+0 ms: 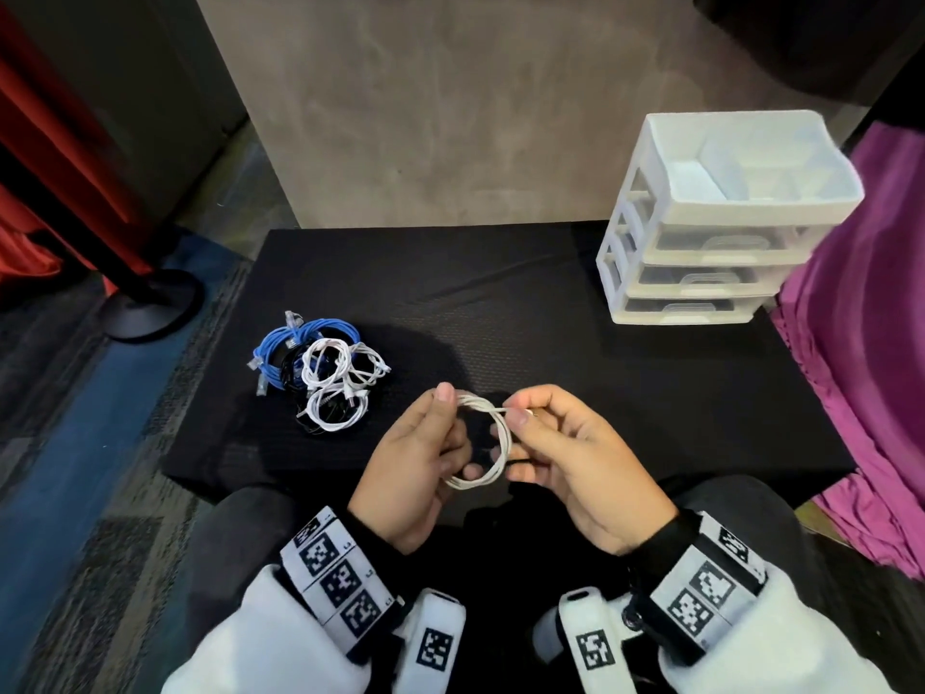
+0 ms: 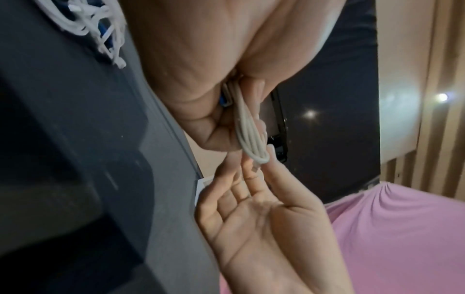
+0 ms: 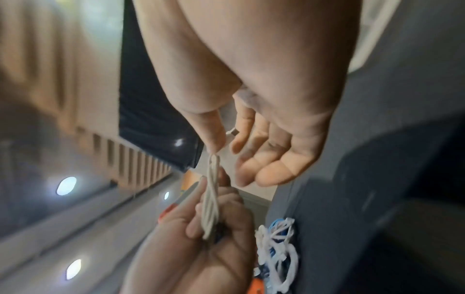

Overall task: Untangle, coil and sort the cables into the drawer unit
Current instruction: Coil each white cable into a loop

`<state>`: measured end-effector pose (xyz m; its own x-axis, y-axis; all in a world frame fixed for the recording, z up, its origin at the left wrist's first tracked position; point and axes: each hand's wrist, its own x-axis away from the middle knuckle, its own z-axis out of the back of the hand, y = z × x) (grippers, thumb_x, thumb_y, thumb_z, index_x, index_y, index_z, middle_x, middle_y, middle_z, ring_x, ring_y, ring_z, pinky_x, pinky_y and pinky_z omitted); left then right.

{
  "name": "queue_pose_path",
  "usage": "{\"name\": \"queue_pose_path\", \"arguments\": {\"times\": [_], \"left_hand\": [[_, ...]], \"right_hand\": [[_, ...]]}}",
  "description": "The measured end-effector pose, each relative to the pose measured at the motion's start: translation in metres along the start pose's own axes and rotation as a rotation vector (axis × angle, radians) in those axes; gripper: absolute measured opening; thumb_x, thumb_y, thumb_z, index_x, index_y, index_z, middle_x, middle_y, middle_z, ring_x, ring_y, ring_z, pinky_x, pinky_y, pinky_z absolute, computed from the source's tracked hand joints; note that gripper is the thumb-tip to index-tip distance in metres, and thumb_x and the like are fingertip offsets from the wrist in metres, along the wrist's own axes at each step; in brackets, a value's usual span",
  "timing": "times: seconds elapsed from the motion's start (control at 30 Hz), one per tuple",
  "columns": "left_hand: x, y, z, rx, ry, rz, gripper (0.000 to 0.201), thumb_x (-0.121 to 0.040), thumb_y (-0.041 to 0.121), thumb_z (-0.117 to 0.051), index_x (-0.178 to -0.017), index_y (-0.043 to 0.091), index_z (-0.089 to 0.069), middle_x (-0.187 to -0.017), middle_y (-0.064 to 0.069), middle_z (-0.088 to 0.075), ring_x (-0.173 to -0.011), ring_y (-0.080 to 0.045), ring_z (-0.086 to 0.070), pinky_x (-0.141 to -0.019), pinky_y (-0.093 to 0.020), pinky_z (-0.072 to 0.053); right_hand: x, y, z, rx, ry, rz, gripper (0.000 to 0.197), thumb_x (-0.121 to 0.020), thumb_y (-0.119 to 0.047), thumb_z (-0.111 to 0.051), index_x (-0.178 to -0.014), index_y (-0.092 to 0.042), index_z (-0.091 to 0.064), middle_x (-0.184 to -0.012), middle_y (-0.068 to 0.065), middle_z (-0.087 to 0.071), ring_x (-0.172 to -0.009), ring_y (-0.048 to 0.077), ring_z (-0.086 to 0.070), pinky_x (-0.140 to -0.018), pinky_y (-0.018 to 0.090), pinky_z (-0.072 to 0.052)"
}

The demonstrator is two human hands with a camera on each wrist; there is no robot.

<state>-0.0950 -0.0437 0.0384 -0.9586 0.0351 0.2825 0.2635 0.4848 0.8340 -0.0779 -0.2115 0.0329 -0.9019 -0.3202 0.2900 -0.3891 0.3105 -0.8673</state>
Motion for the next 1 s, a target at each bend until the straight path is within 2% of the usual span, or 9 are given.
{"name": "queue_pose_path", "arguments": {"times": [0.17, 0.23, 0.3, 0.37, 0.43, 0.57, 0.67, 0.8, 1.0], "left_hand": [[0.000, -0.002, 0.002, 0.189, -0.037, 0.065, 0.024, -0.107, 0.034, -0.043, -0.099, 0.014, -0.056, -0.065, 0.003, -0.020, -0.046, -0.003, -0.021, -0.049, -0.021, -0.041], [-0.002, -0.005, 0.003, 0.142, 0.020, 0.021, 0.024, -0.107, 0.033, -0.043, -0.100, 0.013, -0.055, -0.066, 0.002, -0.023, -0.048, -0.005, -0.023, -0.053, -0.024, -0.043], [-0.003, -0.007, 0.004, 0.065, 0.096, -0.023, 0.026, -0.108, 0.032, -0.043, -0.092, 0.014, -0.056, -0.066, 0.002, -0.027, -0.051, -0.006, -0.025, -0.057, -0.026, -0.043], [-0.005, -0.007, 0.004, 0.027, 0.132, -0.051, 0.028, -0.108, 0.031, -0.043, -0.087, 0.018, -0.056, -0.065, 0.003, -0.029, -0.052, -0.007, -0.026, -0.061, -0.028, -0.043], [-0.005, -0.008, 0.003, 0.032, 0.123, -0.061, 0.029, -0.109, 0.030, -0.042, -0.086, 0.018, -0.054, -0.065, 0.003, -0.030, -0.053, -0.008, -0.026, -0.062, -0.029, -0.044], [-0.006, -0.012, 0.004, 0.037, 0.085, -0.063, 0.025, -0.108, 0.029, -0.041, -0.103, 0.010, -0.056, -0.063, 0.004, -0.032, -0.052, -0.007, -0.026, -0.062, -0.028, -0.045], [-0.006, -0.014, 0.005, 0.022, 0.069, -0.084, 0.025, -0.109, 0.028, -0.040, -0.108, 0.007, -0.055, -0.063, 0.004, -0.033, -0.053, -0.007, -0.026, -0.062, -0.028, -0.046], [-0.011, -0.015, 0.010, -0.063, 0.080, -0.123, 0.024, -0.108, 0.027, -0.042, -0.104, 0.008, -0.056, -0.063, 0.003, -0.035, -0.054, -0.009, -0.032, -0.063, -0.030, -0.048], [-0.013, -0.010, 0.036, -0.350, 0.044, -0.163, 0.017, -0.100, 0.017, -0.058, -0.107, 0.003, -0.065, -0.080, 0.001, -0.067, -0.079, -0.013, -0.064, -0.076, -0.032, -0.059]], "right_hand": [[-0.003, 0.002, -0.006, -0.162, -0.010, -0.129, 0.019, -0.097, -0.022, -0.068, -0.115, -0.017, -0.067, -0.088, 0.008, -0.069, -0.070, 0.018, -0.065, -0.062, 0.029, -0.048], [-0.009, 0.009, -0.004, 0.145, 0.126, 0.078, 0.018, -0.099, -0.021, -0.070, -0.117, -0.023, -0.067, -0.098, 0.000, -0.068, -0.077, 0.012, -0.067, -0.067, 0.030, -0.050], [-0.011, 0.014, 0.001, 0.662, 0.274, 0.406, 0.025, -0.095, -0.027, -0.075, -0.118, -0.034, -0.070, -0.114, -0.010, -0.062, -0.097, 0.010, -0.065, -0.085, 0.028, -0.052], [-0.013, 0.017, 0.006, 1.071, 0.249, 0.631, 0.034, -0.092, -0.037, -0.076, -0.126, -0.031, -0.070, -0.123, -0.013, -0.058, -0.112, 0.010, -0.056, -0.100, 0.022, -0.044], [-0.014, 0.021, 0.006, 1.188, 0.191, 0.646, 0.038, -0.094, -0.042, -0.072, -0.130, -0.027, -0.071, -0.123, -0.016, -0.062, -0.113, 0.012, -0.055, -0.103, 0.022, -0.043], [-0.017, 0.027, 0.002, 0.974, 0.250, 0.542, 0.021, -0.094, -0.029, -0.076, -0.115, -0.027, -0.079, -0.098, -0.016, -0.074, -0.100, 0.011, -0.066, -0.095, 0.033, -0.053], [-0.019, 0.023, -0.002, 0.681, 0.162, 0.338, 0.010, -0.098, -0.018, -0.071, -0.103, -0.023, -0.079, -0.083, -0.001, -0.074, -0.083, 0.011, -0.067, -0.085, 0.038, -0.055], [-0.022, 0.024, -0.005, 0.501, 0.068, 0.206, 0.012, -0.099, -0.023, -0.066, -0.103, -0.020, -0.077, -0.099, 0.027, -0.071, -0.081, 0.025, -0.060, -0.083, 0.059, -0.054], [-0.028, 0.016, 0.003, 0.500, 0.104, 0.257, 0.010, -0.098, -0.015, -0.072, -0.098, -0.021, -0.080, -0.095, 0.025, -0.070, -0.081, 0.016, -0.061, -0.084, 0.036, -0.053]]}}
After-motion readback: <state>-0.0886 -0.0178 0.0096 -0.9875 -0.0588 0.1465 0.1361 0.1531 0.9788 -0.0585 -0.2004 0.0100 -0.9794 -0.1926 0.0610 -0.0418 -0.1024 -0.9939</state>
